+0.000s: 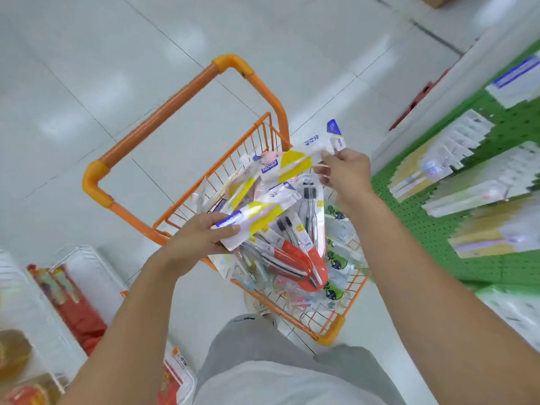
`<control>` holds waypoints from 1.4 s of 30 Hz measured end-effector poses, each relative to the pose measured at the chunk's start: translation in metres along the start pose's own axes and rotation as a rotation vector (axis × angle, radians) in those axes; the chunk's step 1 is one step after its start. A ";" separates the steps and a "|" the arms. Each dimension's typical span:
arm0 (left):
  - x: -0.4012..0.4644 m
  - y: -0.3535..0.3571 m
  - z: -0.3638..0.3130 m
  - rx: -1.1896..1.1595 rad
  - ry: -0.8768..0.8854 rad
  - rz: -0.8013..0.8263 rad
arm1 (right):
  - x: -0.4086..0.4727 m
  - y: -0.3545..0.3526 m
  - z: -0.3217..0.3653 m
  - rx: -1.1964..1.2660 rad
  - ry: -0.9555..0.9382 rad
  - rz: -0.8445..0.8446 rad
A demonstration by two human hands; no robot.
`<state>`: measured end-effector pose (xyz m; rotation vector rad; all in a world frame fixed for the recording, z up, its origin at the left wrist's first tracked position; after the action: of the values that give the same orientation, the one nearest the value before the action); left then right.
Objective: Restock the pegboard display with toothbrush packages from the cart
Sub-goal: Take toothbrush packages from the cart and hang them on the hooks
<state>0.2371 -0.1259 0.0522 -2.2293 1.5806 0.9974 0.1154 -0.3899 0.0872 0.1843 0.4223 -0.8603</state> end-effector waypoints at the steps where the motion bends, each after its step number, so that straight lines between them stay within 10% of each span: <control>1: -0.005 0.005 -0.006 -0.039 0.024 0.000 | -0.015 -0.014 0.006 0.018 -0.038 0.003; 11: -0.005 0.178 -0.038 0.011 0.193 0.088 | -0.150 -0.197 -0.012 0.461 -0.228 -0.041; 23: 0.027 0.458 0.019 0.246 0.138 0.157 | -0.283 -0.389 -0.128 0.287 -0.083 -0.362; 42: 0.036 0.393 -0.113 0.128 0.389 0.254 | -0.215 -0.308 0.054 0.013 -0.456 -0.218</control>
<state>-0.0659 -0.3679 0.1879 -2.2711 2.0671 0.5114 -0.2292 -0.4561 0.2319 -0.0495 0.0088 -1.0865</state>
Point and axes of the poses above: each hand's wrist, its own x-axis towards the middle knuckle, its own y-axis out of the palm, z = x × y, the point moved 4 cm from there along x, towards the middle knuckle, and after that the axes turned 14 degrees about z, right-handed, at the moved point
